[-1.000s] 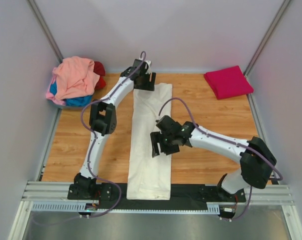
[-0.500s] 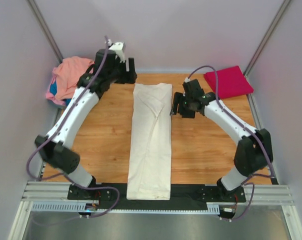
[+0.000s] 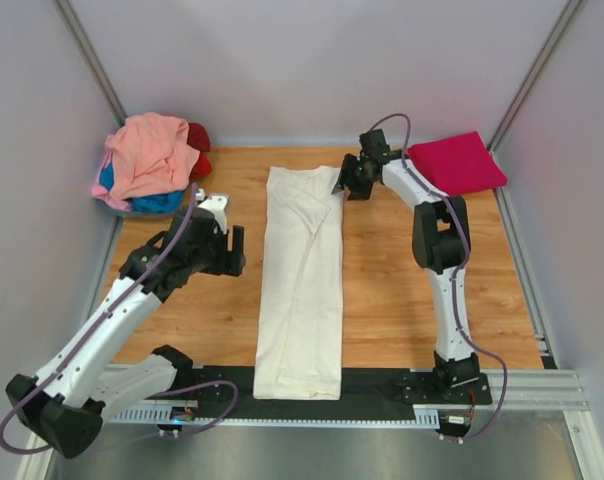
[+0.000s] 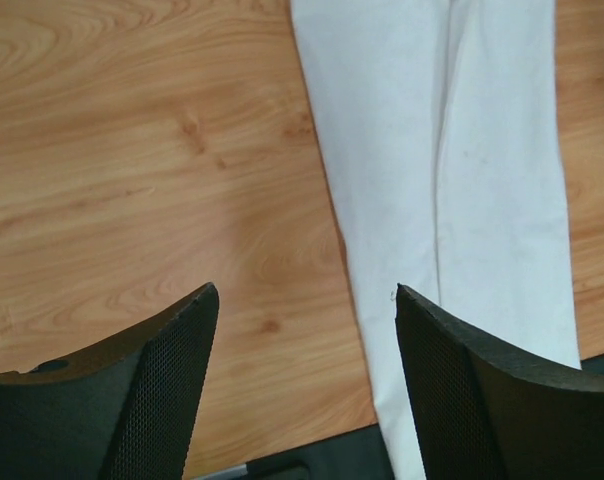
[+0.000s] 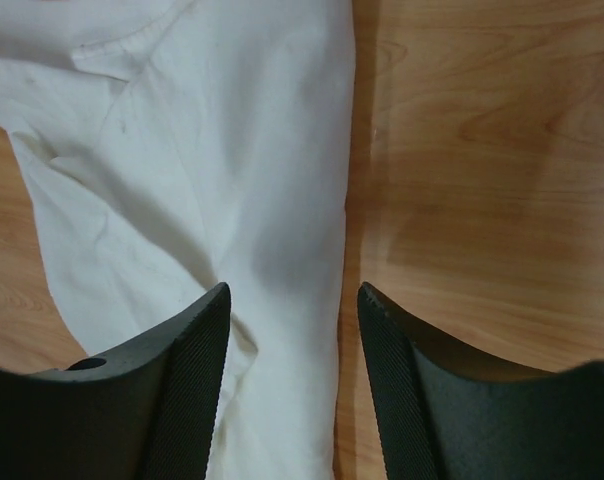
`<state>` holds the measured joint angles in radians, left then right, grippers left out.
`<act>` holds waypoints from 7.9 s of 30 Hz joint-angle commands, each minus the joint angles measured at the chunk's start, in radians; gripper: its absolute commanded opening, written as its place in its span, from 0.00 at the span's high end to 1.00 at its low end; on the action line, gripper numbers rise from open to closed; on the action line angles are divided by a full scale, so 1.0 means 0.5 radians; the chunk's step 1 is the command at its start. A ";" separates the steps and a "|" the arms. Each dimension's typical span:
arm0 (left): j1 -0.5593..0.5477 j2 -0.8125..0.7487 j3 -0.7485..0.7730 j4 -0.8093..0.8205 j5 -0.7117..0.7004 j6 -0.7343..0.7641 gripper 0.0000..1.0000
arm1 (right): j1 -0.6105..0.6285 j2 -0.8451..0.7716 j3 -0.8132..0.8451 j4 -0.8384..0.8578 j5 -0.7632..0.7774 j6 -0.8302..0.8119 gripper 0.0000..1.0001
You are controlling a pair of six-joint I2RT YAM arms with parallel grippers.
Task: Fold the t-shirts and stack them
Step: Fold the tshirt
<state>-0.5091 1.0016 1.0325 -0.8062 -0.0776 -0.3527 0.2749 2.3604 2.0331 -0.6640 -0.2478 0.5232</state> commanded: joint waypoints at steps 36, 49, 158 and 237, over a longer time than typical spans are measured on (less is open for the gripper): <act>-0.037 -0.003 -0.089 -0.124 -0.339 -0.052 0.27 | -0.157 0.597 1.051 0.598 0.127 -0.040 0.11; -0.267 0.019 -0.463 0.170 -0.051 -0.506 0.28 | 0.008 -1.345 -1.537 0.739 0.492 0.156 0.11; -0.252 1.491 0.978 0.149 -0.446 -0.255 1.00 | 0.426 -1.411 -1.324 0.070 0.729 -0.086 1.00; -0.031 1.222 0.702 0.217 -0.001 -0.172 0.34 | 0.441 -0.628 -0.649 -0.031 0.250 -0.261 0.57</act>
<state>-0.5194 1.7035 1.3743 -0.6785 -0.0795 -0.4633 0.4984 1.9995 1.6531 -0.7025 -0.0811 0.4129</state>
